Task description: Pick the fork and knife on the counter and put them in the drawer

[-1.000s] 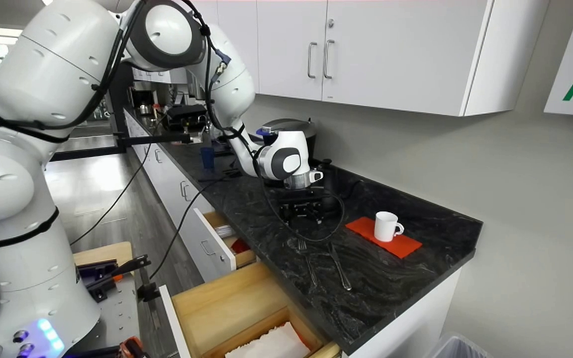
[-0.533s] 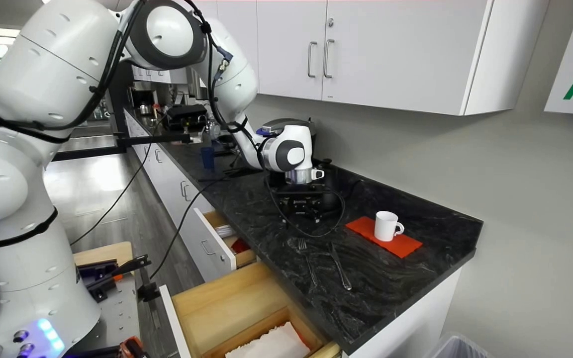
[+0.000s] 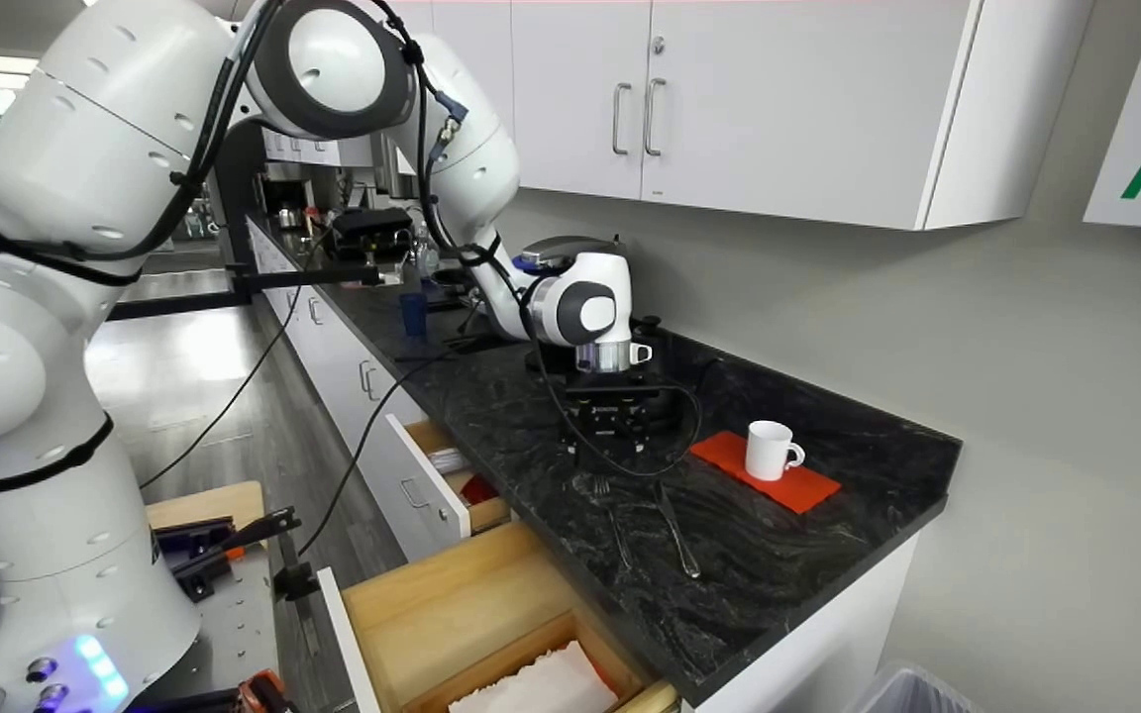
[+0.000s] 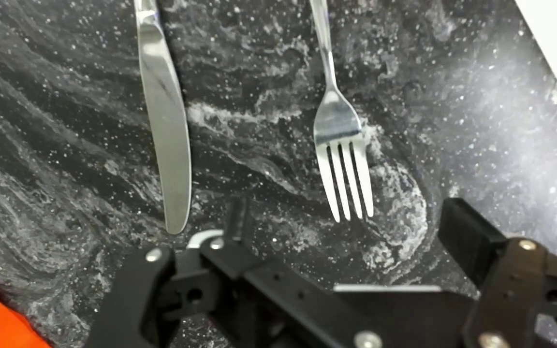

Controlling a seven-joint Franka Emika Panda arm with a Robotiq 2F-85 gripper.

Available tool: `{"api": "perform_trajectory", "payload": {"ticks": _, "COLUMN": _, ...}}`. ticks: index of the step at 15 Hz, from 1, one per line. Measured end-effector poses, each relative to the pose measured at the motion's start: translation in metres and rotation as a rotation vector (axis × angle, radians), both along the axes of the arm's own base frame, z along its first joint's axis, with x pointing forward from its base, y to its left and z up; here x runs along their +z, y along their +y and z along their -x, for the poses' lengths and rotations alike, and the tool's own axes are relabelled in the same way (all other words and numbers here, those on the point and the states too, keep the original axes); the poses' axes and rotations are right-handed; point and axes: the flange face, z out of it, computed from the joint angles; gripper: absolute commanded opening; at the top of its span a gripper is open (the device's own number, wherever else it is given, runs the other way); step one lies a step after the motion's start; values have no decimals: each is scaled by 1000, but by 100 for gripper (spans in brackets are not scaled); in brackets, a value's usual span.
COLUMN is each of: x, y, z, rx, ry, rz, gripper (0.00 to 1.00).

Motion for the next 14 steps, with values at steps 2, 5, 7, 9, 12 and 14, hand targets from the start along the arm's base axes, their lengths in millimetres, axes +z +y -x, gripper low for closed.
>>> {"api": "perform_trajectory", "payload": {"ticks": 2, "x": 0, "y": -2, "z": 0, "rx": 31, "ry": 3, "rz": 8, "gripper": 100}}
{"api": "perform_trajectory", "payload": {"ticks": 5, "x": 0, "y": 0, "z": 0, "rx": 70, "ry": 7, "rz": -3, "gripper": 100}}
{"api": "perform_trajectory", "payload": {"ticks": 7, "x": 1, "y": 1, "z": 0, "rx": 109, "ry": 13, "rz": -17, "gripper": 100}}
{"api": "perform_trajectory", "payload": {"ticks": 9, "x": 1, "y": 2, "z": 0, "rx": 149, "ry": 19, "rz": -31, "gripper": 100}}
{"api": "perform_trajectory", "payload": {"ticks": 12, "x": 1, "y": 1, "z": 0, "rx": 170, "ry": 23, "rz": -39, "gripper": 100}}
{"api": "perform_trajectory", "payload": {"ticks": 14, "x": 1, "y": 1, "z": 0, "rx": 172, "ry": 23, "rz": -39, "gripper": 100}}
